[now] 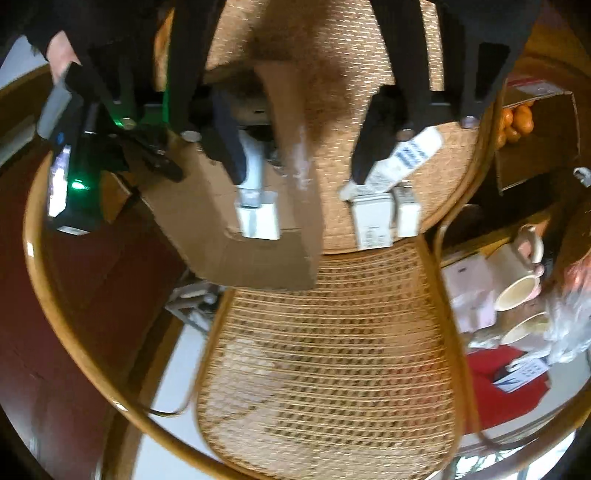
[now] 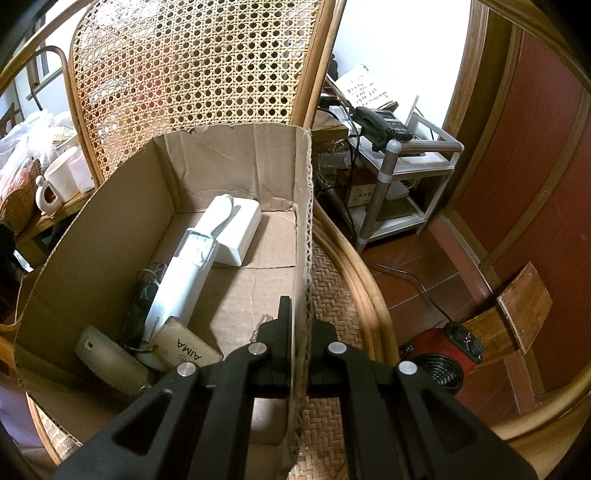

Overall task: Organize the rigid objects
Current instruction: 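Lower the keys into the box and open the left gripper, then move the left gripper to the small white plug adapter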

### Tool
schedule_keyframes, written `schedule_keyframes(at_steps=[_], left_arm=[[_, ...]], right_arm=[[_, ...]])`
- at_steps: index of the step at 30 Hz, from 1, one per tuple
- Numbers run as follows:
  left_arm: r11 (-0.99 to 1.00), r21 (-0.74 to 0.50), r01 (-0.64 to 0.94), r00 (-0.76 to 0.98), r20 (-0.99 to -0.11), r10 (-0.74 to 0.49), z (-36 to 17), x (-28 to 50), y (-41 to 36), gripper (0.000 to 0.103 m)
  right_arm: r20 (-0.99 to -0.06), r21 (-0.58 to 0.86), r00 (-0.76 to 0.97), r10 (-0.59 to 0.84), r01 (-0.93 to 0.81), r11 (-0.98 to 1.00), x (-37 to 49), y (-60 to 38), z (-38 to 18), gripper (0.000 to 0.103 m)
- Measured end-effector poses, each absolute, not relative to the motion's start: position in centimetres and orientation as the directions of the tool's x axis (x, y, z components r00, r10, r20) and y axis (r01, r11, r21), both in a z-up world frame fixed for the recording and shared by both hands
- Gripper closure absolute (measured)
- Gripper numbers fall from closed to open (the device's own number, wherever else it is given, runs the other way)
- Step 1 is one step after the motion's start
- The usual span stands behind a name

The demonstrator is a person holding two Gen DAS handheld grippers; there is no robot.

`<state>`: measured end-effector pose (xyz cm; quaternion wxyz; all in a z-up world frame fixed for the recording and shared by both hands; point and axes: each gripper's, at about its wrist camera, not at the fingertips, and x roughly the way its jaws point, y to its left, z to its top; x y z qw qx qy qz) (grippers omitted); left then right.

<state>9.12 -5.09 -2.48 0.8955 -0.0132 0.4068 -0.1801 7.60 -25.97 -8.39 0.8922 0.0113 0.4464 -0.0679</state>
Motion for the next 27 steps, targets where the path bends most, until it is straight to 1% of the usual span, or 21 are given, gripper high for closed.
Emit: schedule_keyframes(at_steps=[1, 2, 4, 6, 8, 9, 12, 15, 22, 27], left_arm=[[0.940, -0.162, 0.301, 0.613, -0.723, -0.321, -2.5, 9.3, -4.8, 0.037], [0.946, -0.152, 0.288, 0.620, -0.723, -0.305, -2.6, 9.4, -4.5, 0.029], [0.958, -0.124, 0.260, 0.635, -0.725, -0.267, -2.8, 9.8, -3.9, 0.023], [0.965, -0.091, 0.247, 0.641, -0.731, -0.233, -3.2, 10.3, -3.5, 0.020], [0.971, -0.064, 0.228, 0.646, -0.737, -0.200, -3.5, 10.8, -3.2, 0.008], [0.977, -0.044, 0.209, 0.652, -0.738, -0.172, -3.8, 11.1, -3.0, 0.007], [0.982, -0.005, 0.189, 0.652, -0.747, -0.130, -4.6, 12.0, -2.6, 0.005], [0.985, 0.007, 0.174, 0.638, -0.762, -0.107, -5.5, 13.1, -2.0, 0.005], [0.991, -0.047, 0.129, 0.625, -0.772, -0.118, -7.1, 16.0, -0.4, 0.005], [0.991, -0.055, 0.122, 0.656, -0.745, -0.122, -7.5, 17.6, 0.1, 0.005]], right_arm=[[-0.798, -0.041, 0.592, -0.111, 0.131, 0.991, 7.6, -25.9, -8.4, 0.097], [-0.798, -0.041, 0.593, -0.111, 0.130, 0.991, 7.6, -25.9, -8.4, 0.097], [-0.797, -0.040, 0.594, -0.111, 0.131, 0.991, 7.6, -25.9, -8.4, 0.097], [-0.797, -0.038, 0.595, -0.109, 0.131, 0.991, 7.6, -25.9, -8.4, 0.097], [-0.797, -0.038, 0.595, -0.109, 0.131, 0.991, 7.7, -25.8, -8.4, 0.097], [-0.796, -0.037, 0.595, -0.109, 0.132, 0.991, 7.6, -25.8, -8.4, 0.097], [-0.797, -0.038, 0.594, -0.110, 0.133, 0.990, 7.7, -25.8, -8.4, 0.097], [-0.797, -0.038, 0.594, -0.110, 0.132, 0.991, 7.7, -25.8, -8.4, 0.097], [-0.797, -0.038, 0.594, -0.110, 0.132, 0.990, 7.7, -25.7, -8.4, 0.097], [-0.797, -0.038, 0.594, -0.110, 0.133, 0.990, 7.7, -25.8, -8.4, 0.097]])
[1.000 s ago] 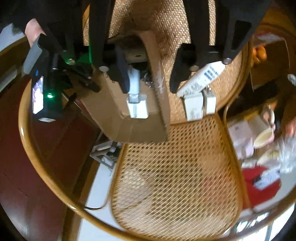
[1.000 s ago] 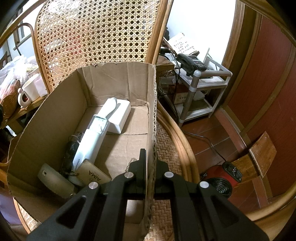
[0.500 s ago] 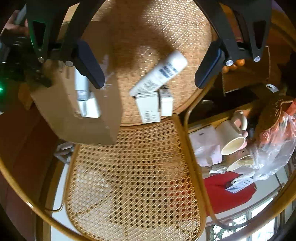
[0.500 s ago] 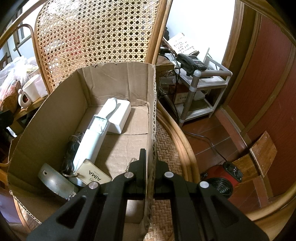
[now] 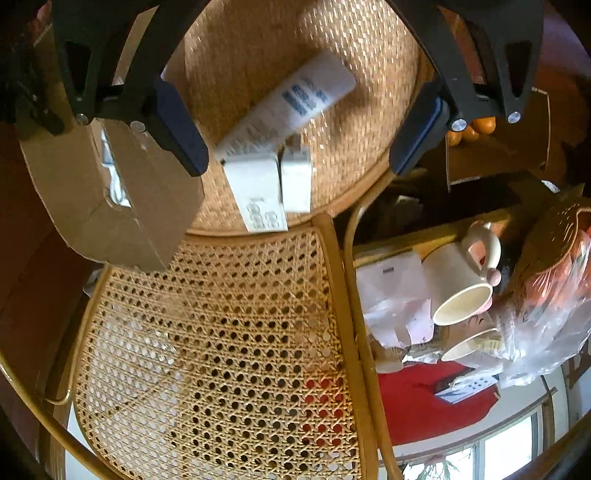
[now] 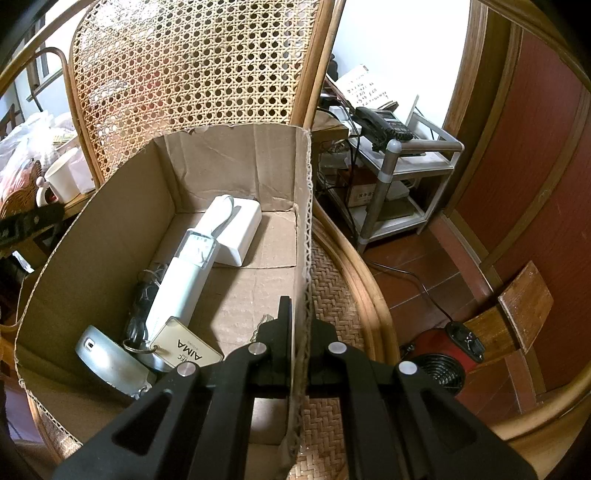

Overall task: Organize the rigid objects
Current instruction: 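Move the left gripper to the small white plug adapter, then close the left gripper on the white plug adapter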

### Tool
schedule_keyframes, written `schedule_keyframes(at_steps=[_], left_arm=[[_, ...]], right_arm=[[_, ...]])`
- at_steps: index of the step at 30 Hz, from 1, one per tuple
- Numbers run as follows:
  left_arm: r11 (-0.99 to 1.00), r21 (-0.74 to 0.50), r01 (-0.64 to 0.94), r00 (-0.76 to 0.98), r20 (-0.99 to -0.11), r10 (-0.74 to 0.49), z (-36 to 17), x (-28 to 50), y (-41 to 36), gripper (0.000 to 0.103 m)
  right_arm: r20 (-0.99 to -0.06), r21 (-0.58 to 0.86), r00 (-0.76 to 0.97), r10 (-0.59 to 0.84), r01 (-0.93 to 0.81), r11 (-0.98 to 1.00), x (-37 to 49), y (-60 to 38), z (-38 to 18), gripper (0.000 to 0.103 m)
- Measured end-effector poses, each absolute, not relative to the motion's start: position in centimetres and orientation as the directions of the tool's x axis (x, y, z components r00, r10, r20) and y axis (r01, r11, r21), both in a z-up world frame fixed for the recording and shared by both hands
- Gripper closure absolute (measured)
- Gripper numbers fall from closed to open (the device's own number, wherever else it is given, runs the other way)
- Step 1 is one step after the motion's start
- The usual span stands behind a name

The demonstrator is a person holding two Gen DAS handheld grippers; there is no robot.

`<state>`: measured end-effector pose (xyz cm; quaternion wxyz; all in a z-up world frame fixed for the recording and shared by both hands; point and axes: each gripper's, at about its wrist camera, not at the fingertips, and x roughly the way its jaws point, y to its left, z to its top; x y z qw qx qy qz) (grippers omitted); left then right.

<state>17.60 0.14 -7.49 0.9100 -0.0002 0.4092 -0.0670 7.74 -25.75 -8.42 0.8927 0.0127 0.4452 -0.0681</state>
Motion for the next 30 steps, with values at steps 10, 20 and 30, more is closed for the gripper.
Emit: schedule_keyframes(at_steps=[10, 20, 30], left_arm=[[0.999, -0.034, 0.040, 0.684, -0.727, -0.052, -9.8, 21.7, 1.4, 0.005], [0.997, -0.052, 0.050, 0.628, -0.775, -0.072, -12.7, 23.6, 1.7, 0.005], [0.988, -0.083, 0.133, 0.590, -0.794, -0.146, -14.1, 23.6, 0.5, 0.076]], right_arm=[[-0.797, -0.038, 0.594, -0.109, 0.130, 0.991, 7.6, -25.8, -8.4, 0.097], [-0.797, -0.038, 0.595, -0.107, 0.127, 0.991, 7.6, -25.9, -8.5, 0.097], [-0.796, -0.039, 0.595, -0.107, 0.127, 0.991, 7.6, -25.9, -8.5, 0.097]])
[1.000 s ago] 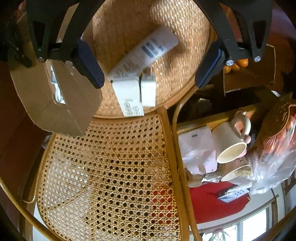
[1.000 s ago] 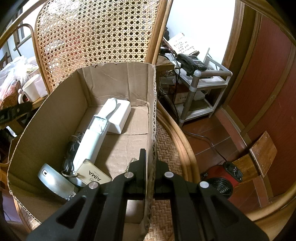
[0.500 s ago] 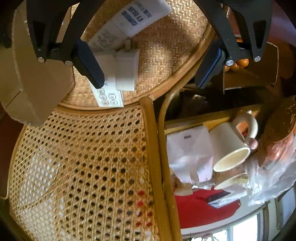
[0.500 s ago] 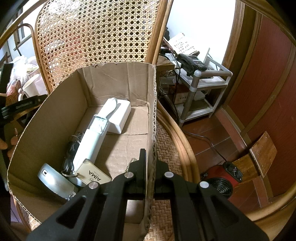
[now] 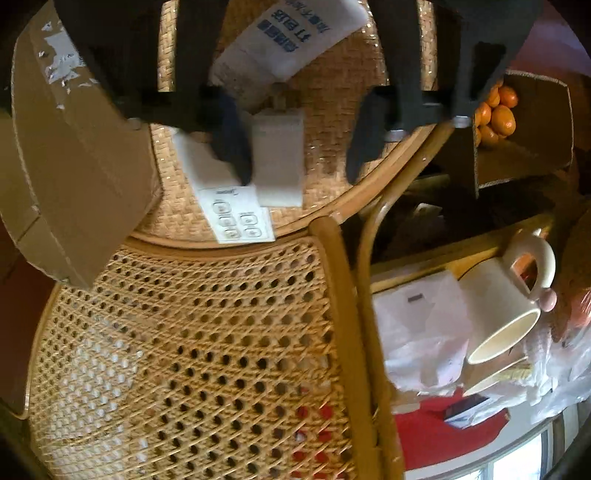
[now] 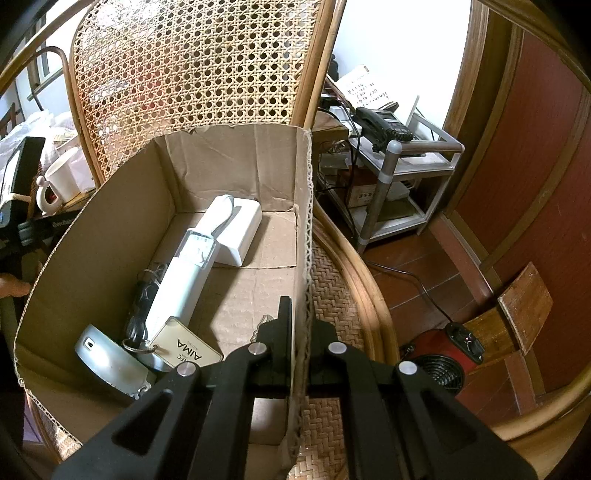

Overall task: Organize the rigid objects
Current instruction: 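Close the left gripper on the white plug adapter, then carry the adapter into the box and open the left gripper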

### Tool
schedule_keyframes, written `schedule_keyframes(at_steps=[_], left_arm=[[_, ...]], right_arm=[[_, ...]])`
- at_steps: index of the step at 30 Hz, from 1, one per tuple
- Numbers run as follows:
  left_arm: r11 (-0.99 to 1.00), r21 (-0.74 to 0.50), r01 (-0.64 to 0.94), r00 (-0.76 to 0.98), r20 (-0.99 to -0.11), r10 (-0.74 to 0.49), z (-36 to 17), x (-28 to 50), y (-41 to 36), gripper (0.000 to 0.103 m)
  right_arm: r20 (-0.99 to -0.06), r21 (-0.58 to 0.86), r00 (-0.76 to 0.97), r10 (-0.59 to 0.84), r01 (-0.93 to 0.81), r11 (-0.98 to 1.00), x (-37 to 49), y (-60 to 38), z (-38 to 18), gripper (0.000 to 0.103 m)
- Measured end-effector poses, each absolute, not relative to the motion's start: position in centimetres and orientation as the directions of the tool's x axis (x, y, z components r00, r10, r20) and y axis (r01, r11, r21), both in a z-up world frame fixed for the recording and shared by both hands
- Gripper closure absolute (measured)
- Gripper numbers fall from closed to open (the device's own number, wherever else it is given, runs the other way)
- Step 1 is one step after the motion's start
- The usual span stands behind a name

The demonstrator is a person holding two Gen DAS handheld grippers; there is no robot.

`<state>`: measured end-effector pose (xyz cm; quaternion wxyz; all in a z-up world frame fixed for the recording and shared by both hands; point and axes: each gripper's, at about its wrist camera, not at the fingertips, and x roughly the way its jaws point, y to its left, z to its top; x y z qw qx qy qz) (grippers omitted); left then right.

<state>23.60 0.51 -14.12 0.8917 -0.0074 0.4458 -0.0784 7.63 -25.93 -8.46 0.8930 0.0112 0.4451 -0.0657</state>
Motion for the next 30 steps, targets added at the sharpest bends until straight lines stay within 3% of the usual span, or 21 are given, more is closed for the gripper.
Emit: schedule_keyframes(at_steps=[1, 9, 20, 24, 30], left_arm=[[0.990, -0.069, 0.126, 0.589, -0.797, -0.131, -14.1, 23.5, 0.4, 0.082], [0.988, 0.012, 0.154, 0.616, -0.783, -0.087, -12.3, 21.7, -0.7, 0.082], [0.982, 0.011, 0.189, 0.751, -0.646, -0.137, -4.5, 16.1, -1.3, 0.082], [0.972, -0.008, 0.236, 0.781, -0.594, -0.195, -1.9, 13.6, -2.6, 0.082], [0.917, -0.152, 0.369, 0.723, -0.573, -0.386, -0.1, 10.7, -5.6, 0.082]], right_arm=[[-0.797, -0.038, 0.595, -0.107, 0.127, 0.991, 7.6, -25.9, -8.5, 0.097], [-0.796, -0.039, 0.596, -0.107, 0.126, 0.991, 7.6, -25.9, -8.4, 0.097], [-0.796, -0.041, 0.596, -0.108, 0.125, 0.991, 7.6, -25.8, -8.4, 0.097], [-0.796, -0.042, 0.595, -0.109, 0.125, 0.991, 7.7, -25.8, -8.4, 0.097], [-0.795, -0.043, 0.596, -0.110, 0.125, 0.991, 7.6, -25.9, -8.5, 0.097]])
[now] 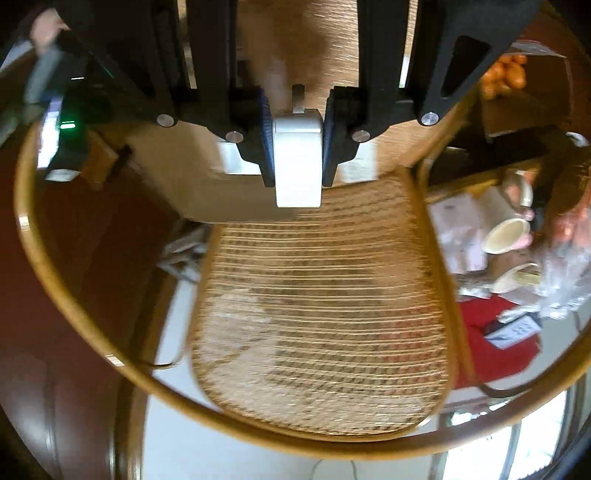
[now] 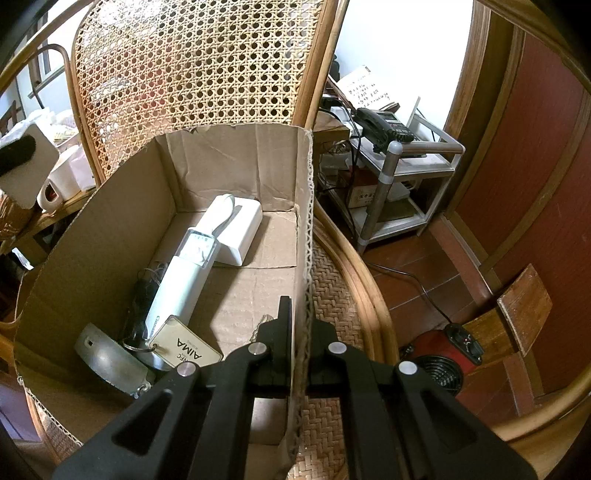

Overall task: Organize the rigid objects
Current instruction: 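Carry the adapter into the box and open the left gripper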

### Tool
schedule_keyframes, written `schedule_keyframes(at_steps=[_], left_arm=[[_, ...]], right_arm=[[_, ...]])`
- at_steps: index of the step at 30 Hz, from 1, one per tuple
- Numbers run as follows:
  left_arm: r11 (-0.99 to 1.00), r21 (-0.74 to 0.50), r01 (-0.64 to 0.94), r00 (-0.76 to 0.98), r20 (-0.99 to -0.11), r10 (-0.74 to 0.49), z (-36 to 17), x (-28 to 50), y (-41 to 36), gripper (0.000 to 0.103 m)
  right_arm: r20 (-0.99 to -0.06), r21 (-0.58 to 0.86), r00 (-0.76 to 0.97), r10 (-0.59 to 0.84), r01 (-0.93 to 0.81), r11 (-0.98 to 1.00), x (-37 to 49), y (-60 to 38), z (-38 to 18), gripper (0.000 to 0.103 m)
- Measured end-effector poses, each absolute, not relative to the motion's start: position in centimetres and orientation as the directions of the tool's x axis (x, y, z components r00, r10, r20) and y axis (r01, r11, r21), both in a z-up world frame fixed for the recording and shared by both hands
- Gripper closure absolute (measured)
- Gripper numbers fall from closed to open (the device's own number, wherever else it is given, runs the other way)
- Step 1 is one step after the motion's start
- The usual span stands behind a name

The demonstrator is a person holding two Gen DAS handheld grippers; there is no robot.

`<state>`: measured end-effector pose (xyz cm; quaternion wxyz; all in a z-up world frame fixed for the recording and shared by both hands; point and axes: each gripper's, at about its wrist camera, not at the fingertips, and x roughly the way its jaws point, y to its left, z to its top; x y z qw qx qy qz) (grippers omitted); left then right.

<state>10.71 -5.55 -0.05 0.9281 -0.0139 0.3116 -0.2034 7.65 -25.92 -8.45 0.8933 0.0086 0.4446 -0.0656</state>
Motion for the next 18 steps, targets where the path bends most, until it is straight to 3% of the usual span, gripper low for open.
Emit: schedule_keyframes(at_steps=[4, 12, 18], left_arm=[[0.885, -0.210, 0.415, 0.666, -0.593, -0.453, -0.7, 10.1, -7.7, 0.082], [0.898, -0.118, 0.424, 0.619, -0.686, -0.382, -3.5, 10.5, -11.4, 0.081], [0.903, -0.051, 0.427, 0.652, -0.674, -0.347, -3.1, 10.0, -12.0, 0.081]], right_arm=[[-0.796, -0.042, 0.596, -0.109, 0.125, 0.991, 7.6, -25.9, -8.4, 0.097], [-0.796, -0.043, 0.596, -0.109, 0.124, 0.991, 7.6, -25.9, -8.4, 0.097], [-0.795, -0.047, 0.596, -0.109, 0.120, 0.992, 7.7, -25.8, -8.5, 0.096]])
